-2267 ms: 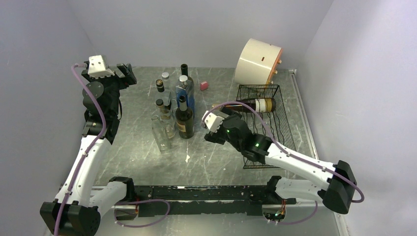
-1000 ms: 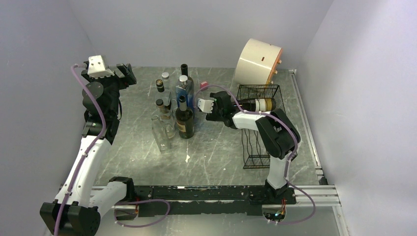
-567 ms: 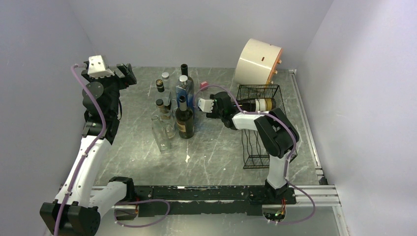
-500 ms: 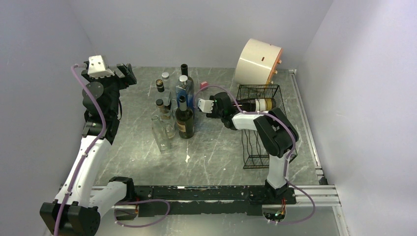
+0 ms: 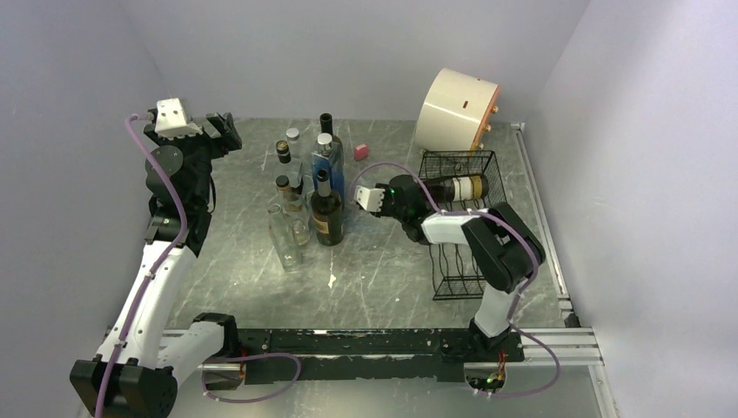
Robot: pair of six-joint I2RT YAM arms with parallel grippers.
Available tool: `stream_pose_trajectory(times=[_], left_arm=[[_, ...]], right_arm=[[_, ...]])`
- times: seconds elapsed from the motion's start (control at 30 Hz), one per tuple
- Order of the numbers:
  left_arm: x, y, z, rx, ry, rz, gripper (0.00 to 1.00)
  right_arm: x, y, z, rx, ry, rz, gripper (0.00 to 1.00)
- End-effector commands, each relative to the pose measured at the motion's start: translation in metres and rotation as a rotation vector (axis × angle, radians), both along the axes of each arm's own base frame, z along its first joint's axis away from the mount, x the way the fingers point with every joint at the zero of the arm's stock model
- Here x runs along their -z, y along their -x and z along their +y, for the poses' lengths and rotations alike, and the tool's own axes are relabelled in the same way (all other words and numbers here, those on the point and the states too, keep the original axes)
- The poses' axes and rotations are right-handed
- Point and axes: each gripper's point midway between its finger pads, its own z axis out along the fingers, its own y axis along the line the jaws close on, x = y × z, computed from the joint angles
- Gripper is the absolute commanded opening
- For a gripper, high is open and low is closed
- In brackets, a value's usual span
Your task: Take the wine bottle off the wine rack
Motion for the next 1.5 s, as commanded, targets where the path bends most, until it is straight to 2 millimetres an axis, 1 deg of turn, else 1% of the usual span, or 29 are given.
stream_pose_trajectory(times=[0.0, 0.17, 0.37, 0.53, 0.6, 0.67, 0.7, 0.77, 0.83, 0.97, 1.03, 1.13, 1.2, 1.3, 1.4, 1.47], left_arm=[[-0.023, 0.006, -0.001, 0.005, 0.000, -0.054, 0.93], [-0.023, 0.005, -0.002, 0.011, 0.001, -0.051, 0.93], [-0.023, 0.005, -0.001, 0.007, 0.003, -0.053, 0.93], [-0.023, 0.006, -0.002, 0.013, 0.004, -0.055, 0.93], [-0.023, 0.006, -0.002, 0.010, 0.005, -0.055, 0.93], [-0.023, 0.006, -0.002, 0.013, 0.006, -0.054, 0.93], [-0.023, 0.006, -0.003, 0.016, 0.006, -0.054, 0.93], [-0.023, 0.006, -0.004, 0.022, 0.008, -0.055, 0.93], [-0.023, 0.006, -0.004, 0.023, 0.008, -0.055, 0.93], [-0.024, 0.007, -0.003, 0.017, 0.008, -0.058, 0.93], [-0.025, 0.007, -0.003, 0.018, 0.007, -0.060, 0.93], [-0.025, 0.007, -0.003, 0.017, 0.008, -0.061, 0.93], [-0.025, 0.008, -0.004, 0.019, 0.007, -0.061, 0.93], [-0.025, 0.007, -0.006, 0.024, 0.007, -0.060, 0.93], [-0.025, 0.008, -0.006, 0.022, 0.004, -0.062, 0.93], [-0.025, 0.009, -0.006, 0.021, 0.003, -0.063, 0.93]], right_arm=[[-0.019, 0.025, 0.007, -0.021, -0.118, 0.009, 0.28], [-0.026, 0.051, 0.021, -0.086, -0.116, 0.013, 0.24], [-0.034, 0.076, 0.031, -0.138, -0.125, 0.015, 0.21], [-0.043, 0.095, 0.044, -0.174, -0.145, 0.034, 0.13], [-0.048, 0.106, 0.049, -0.197, -0.174, 0.035, 0.12], [-0.048, 0.116, 0.052, -0.219, -0.176, 0.040, 0.12], [-0.047, 0.119, 0.052, -0.224, -0.162, 0.042, 0.12], [-0.038, 0.125, 0.050, -0.231, -0.104, 0.064, 0.10], [-0.022, 0.134, 0.044, -0.233, -0.010, 0.094, 0.07], [0.008, 0.151, 0.024, -0.190, 0.157, 0.130, 0.03], [0.018, 0.154, 0.016, -0.164, 0.183, 0.143, 0.01], [0.018, 0.150, 0.007, -0.114, 0.170, 0.112, 0.00], [0.015, 0.143, 0.000, -0.074, 0.153, 0.093, 0.00], [0.009, 0.128, -0.017, 0.014, 0.148, 0.069, 0.00], [-0.002, 0.112, -0.034, 0.100, 0.115, 0.051, 0.00], [-0.006, 0.105, -0.042, 0.130, 0.111, 0.041, 0.00]])
